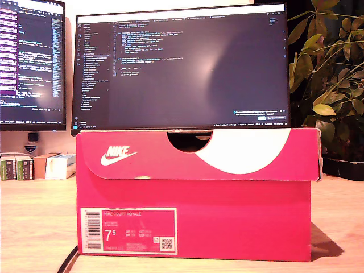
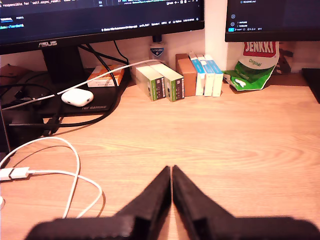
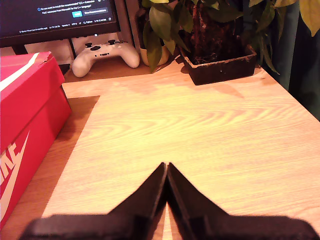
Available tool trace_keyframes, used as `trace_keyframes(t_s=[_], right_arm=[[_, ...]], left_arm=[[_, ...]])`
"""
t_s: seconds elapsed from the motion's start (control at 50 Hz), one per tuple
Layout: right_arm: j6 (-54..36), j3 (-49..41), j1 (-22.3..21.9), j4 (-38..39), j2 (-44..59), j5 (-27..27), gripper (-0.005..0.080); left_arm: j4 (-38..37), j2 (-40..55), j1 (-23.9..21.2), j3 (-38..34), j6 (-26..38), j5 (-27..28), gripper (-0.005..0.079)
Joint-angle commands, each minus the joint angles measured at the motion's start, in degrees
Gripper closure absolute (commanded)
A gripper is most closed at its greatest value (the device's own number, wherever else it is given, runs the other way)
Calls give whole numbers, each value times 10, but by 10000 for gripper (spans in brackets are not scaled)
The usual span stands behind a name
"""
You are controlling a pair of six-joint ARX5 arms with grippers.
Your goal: Close the red shoebox by pushing the lid with your left arm and holding the box in place with your right arm
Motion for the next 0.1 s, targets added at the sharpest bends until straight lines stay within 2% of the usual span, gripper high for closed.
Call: trace_keyframes(t_s=[0.0,0.08], right_arm=[[2,-6,0,3,-4,-1,764],[2,-6,0,3,-4,-1,764]], left_arm=[[-6,-3,4,-19,0,0,758],[-6,-3,4,-19,0,0,758]])
